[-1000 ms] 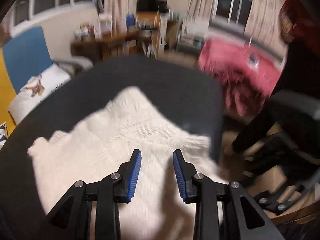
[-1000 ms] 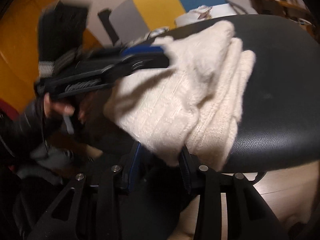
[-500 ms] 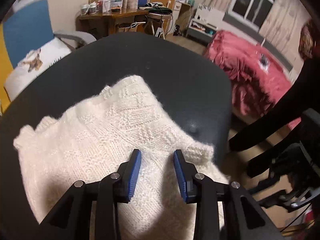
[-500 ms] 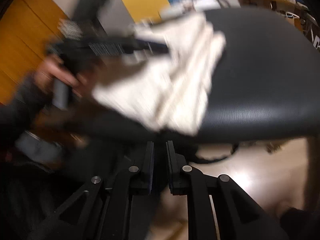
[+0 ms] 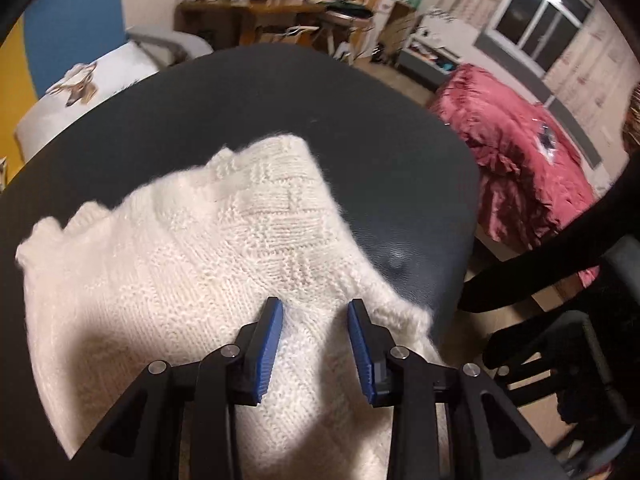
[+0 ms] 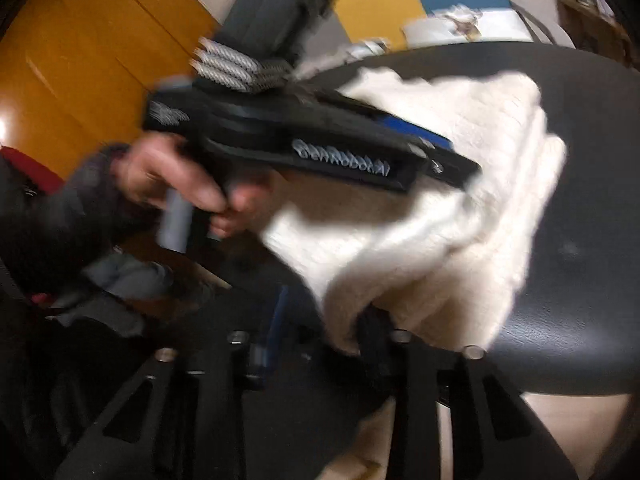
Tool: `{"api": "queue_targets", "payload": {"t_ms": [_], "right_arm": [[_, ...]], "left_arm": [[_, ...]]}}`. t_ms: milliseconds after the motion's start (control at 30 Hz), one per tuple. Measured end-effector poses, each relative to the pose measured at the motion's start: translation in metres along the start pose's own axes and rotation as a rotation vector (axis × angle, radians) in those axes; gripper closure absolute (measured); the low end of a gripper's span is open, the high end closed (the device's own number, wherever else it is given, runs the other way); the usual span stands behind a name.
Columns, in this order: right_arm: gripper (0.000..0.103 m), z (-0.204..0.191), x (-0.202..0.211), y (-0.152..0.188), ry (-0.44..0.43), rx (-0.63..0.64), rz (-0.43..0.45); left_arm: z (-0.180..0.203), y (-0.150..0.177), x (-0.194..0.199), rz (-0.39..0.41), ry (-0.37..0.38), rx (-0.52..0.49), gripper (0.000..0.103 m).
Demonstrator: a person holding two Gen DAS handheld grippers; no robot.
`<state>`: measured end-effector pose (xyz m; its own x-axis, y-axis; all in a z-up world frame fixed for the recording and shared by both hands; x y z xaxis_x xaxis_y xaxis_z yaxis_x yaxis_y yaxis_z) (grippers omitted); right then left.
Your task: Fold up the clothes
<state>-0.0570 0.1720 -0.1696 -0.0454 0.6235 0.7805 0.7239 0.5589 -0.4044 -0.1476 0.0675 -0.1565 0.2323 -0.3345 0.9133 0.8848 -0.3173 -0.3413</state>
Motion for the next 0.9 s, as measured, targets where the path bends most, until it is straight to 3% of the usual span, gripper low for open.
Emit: {"api": "queue_targets", "payload": {"t_ms": [100, 300, 467, 533, 667, 733, 833, 900], "right_arm": [[0.088, 0.021, -0.014, 0.017, 0.101, -0.021, -0.124], [0.092, 0.028, -0.015, 0.029, 0.201, -0.027, -0.173], [0.084, 0.019, 0.024, 0.021, 0.209, -0.031, -0.101], [0.076, 0.013, 0.054, 0.008, 0.239, -0.022, -0.009], [0.075, -0.004, 0.081, -0.038, 0.277, 0.06, 0.147], [0.068, -0.006, 0.062, -0.073, 0.271, 0.073, 0.157], [0.068, 0.012, 0.028, -0.103, 0.33, 0.053, 0.081], [0.068, 0.041, 0.005, -0.095, 0.369, -0.036, -0.001]], "left_arm": [[0.002, -0.001, -0.003, -0.003, -0.009, 0.004, 0.069], [-0.022, 0.005, 0.029, 0.111, 0.187, 0.114, 0.069], [-0.065, 0.037, 0.08, 0.299, 0.136, 0.154, 0.069], [-0.074, 0.051, 0.084, 0.327, 0.126, 0.167, 0.069], [-0.076, 0.063, 0.072, 0.319, 0.098, 0.167, 0.069], [-0.074, 0.064, 0.064, 0.314, 0.098, 0.157, 0.069], [-0.066, 0.063, 0.041, 0.255, 0.048, 0.133, 0.068], [-0.068, 0.071, 0.047, 0.271, 0.062, 0.134, 0.068]]}}
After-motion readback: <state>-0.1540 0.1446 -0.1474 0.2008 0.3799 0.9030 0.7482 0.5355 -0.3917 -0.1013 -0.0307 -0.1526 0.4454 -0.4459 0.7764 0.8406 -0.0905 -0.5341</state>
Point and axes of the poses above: each gripper's, at about its wrist camera, not at the fingertips, and x roughly against the way its jaws point, z to its right, y to its underside, the point moved 5 cm from there along -x, roughly the way its jaws point, and after that the axes turned 6 degrees about -z, right-handed, at the moved point
